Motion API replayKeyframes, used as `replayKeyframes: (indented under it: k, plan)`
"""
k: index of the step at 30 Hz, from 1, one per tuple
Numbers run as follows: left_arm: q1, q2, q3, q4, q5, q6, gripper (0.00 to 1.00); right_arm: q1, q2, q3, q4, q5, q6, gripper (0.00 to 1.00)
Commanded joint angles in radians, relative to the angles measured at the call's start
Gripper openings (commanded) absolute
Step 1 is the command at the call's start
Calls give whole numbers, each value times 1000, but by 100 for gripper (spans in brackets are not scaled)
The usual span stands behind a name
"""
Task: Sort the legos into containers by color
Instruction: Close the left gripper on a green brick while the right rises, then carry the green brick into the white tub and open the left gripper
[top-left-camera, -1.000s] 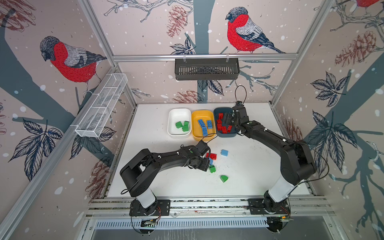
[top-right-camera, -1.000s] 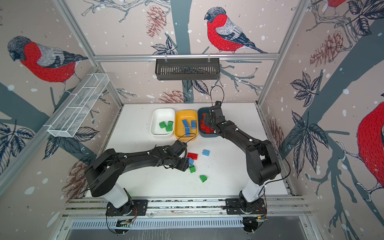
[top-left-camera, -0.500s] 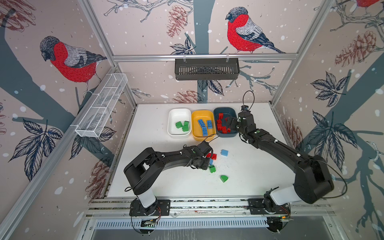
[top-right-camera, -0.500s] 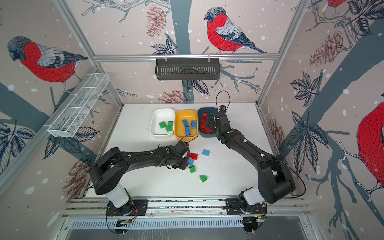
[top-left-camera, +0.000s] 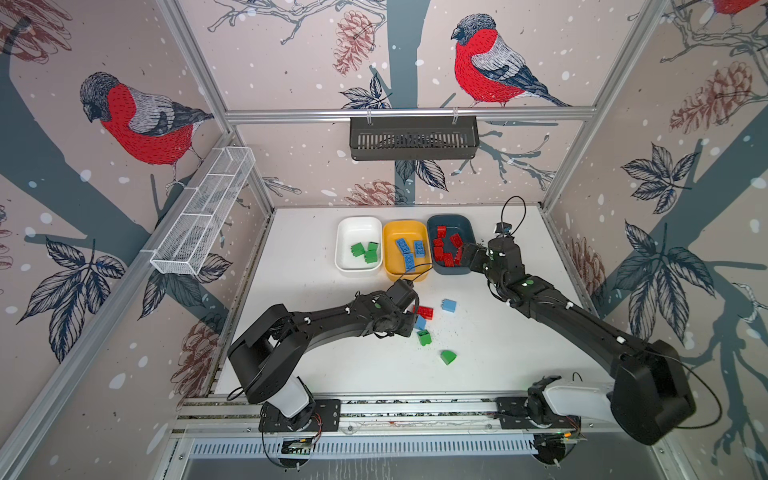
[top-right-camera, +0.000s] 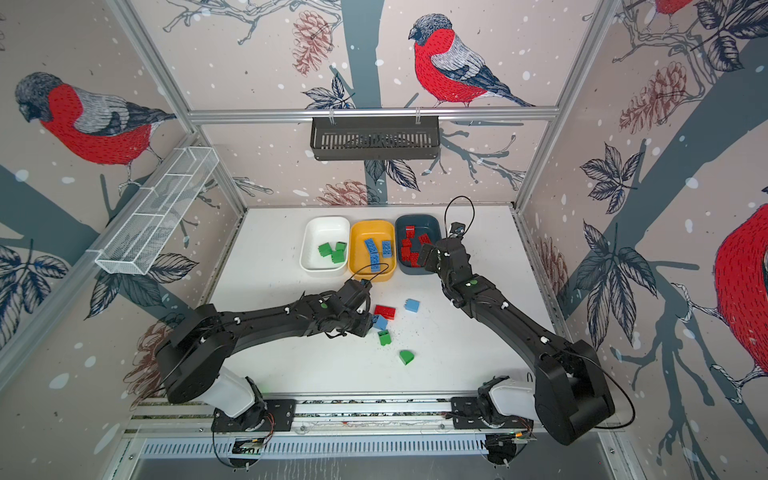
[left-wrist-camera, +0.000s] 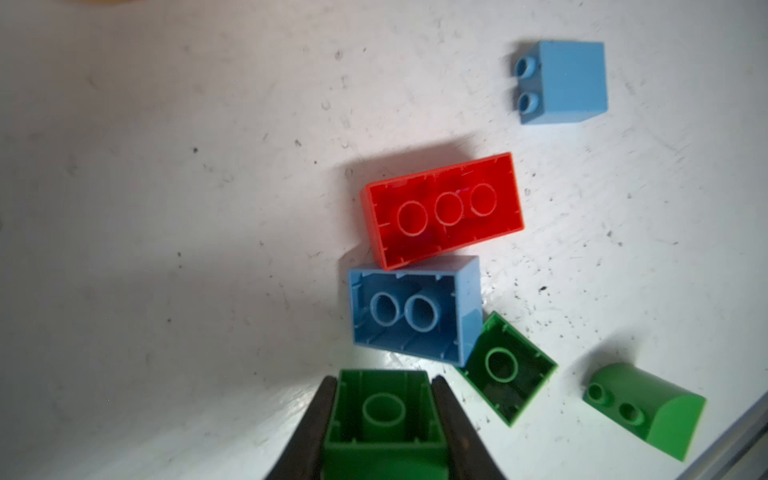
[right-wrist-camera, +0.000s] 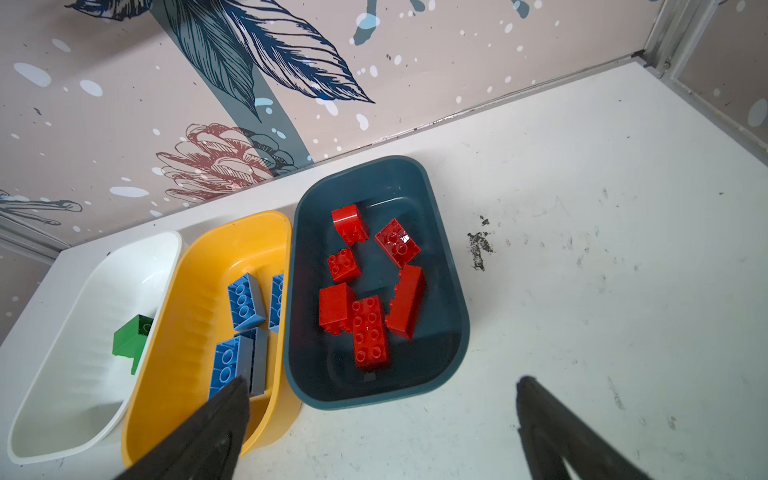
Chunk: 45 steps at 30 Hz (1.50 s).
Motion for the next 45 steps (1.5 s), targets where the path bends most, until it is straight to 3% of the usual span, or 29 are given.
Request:
replayKeyframes:
  k: [1,8,13,16,22,24,34,45]
  plan:
    - [51,-39,-9,97,33,14,32,4,-37,-25,61,28,-17,100]
    - [199,-82,44,246,57,27,31,4,-145,-116,101,151,6,99]
    - [287,-112,47,394,-123,34,31,5,-262,-217,159,221,20,99]
    - [375,-99,54,446,-149,-6,31,-1,-318,-256,150,247,70,99]
    - [516,5,150,362,-174,-51,31,-40,-405,-303,78,269,166,99]
    - [544,53,206,311,-181,-46,31,-53,-430,-329,92,224,135,99]
    - [579,270,427,182,-209,-30,31,-74,-504,-361,86,125,80,99]
    - [582,525,728,51,-247,16,35,-75,-479,-335,48,9,0,99]
